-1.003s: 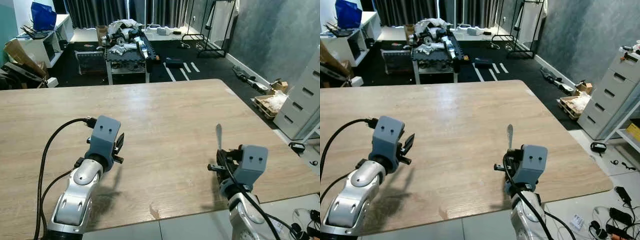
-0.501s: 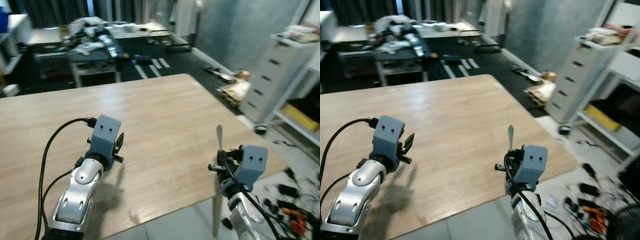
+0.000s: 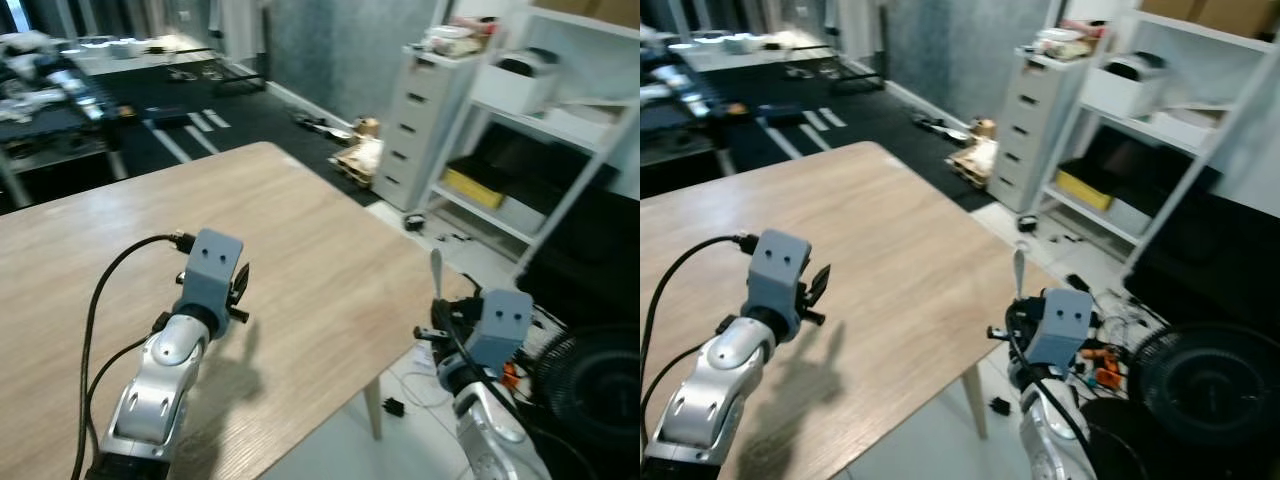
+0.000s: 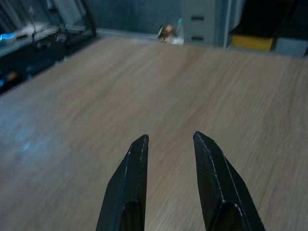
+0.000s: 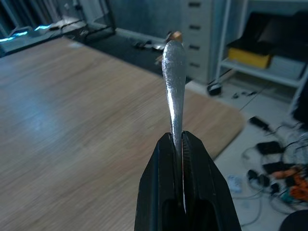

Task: Setting the table

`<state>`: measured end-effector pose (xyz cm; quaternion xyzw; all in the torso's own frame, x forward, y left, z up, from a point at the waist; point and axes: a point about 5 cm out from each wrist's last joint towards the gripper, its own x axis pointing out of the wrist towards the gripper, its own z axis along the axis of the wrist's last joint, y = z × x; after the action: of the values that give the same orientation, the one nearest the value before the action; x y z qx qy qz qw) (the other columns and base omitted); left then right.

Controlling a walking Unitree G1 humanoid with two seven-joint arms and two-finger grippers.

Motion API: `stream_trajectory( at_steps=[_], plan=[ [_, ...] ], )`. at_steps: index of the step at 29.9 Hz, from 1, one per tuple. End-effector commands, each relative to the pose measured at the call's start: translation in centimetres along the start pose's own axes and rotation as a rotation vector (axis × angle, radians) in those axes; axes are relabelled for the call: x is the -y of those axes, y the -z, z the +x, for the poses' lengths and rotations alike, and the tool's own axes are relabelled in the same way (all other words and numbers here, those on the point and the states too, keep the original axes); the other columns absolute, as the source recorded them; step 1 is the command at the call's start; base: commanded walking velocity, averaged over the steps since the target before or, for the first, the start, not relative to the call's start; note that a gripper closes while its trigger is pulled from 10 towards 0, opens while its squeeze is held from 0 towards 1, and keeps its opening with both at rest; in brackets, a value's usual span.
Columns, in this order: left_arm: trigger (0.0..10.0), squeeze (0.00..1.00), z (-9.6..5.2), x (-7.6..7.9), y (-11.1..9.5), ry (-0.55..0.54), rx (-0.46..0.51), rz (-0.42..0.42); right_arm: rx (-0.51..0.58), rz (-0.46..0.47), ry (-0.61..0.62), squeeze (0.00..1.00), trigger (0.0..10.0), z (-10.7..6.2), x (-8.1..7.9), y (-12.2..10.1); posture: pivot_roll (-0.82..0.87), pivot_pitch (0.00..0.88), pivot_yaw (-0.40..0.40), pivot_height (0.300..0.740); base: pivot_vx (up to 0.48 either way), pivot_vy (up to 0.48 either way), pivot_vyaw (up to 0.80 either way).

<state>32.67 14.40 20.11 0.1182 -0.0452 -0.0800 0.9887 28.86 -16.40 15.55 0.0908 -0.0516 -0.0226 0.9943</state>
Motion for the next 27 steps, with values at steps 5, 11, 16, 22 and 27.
stream_trajectory(
  at_steps=[5, 11, 16, 22, 27],
  plan=[
    [10.0, 0.0, -0.2, -0.2, 0.7, -0.004, -0.023, 0.001, -0.014, 0.007, 0.005, 0.0, 10.0, -0.2, -0.1, 0.5, 0.01, 0.061, 0.029, 0.74, 0.0, 0.0, -0.75],
    [10.0, 0.0, 0.0, -0.2, 0.7, 0.003, -0.019, 0.002, -0.018, 0.009, 0.016, 0.0, 10.0, -0.3, 0.1, 0.6, 0.01, 0.062, 0.037, 0.74, 0.0, 0.0, -0.75],
    [10.0, 0.0, 0.0, -0.1, 0.9, 0.013, -0.026, 0.007, -0.026, 0.005, 0.022, 0.0, 10.0, -0.3, 0.1, 1.0, 0.01, 0.067, 0.048, 0.74, 0.0, 0.0, -0.75],
    [10.0, 0.0, 0.0, 0.1, 1.6, 0.036, -0.05, 0.016, -0.034, -0.005, 0.024, 0.0, 10.0, -0.5, 0.0, 1.4, 0.01, 0.072, 0.067, 0.74, 0.0, 0.0, -0.75],
    [10.0, 0.0, 0.1, 0.2, 1.8, 0.053, -0.062, 0.021, -0.036, -0.006, 0.032, 0.0, 10.0, -0.5, 0.0, 1.6, 0.01, 0.077, 0.09, 0.74, 0.0, 0.0, -0.75]
  ],
)
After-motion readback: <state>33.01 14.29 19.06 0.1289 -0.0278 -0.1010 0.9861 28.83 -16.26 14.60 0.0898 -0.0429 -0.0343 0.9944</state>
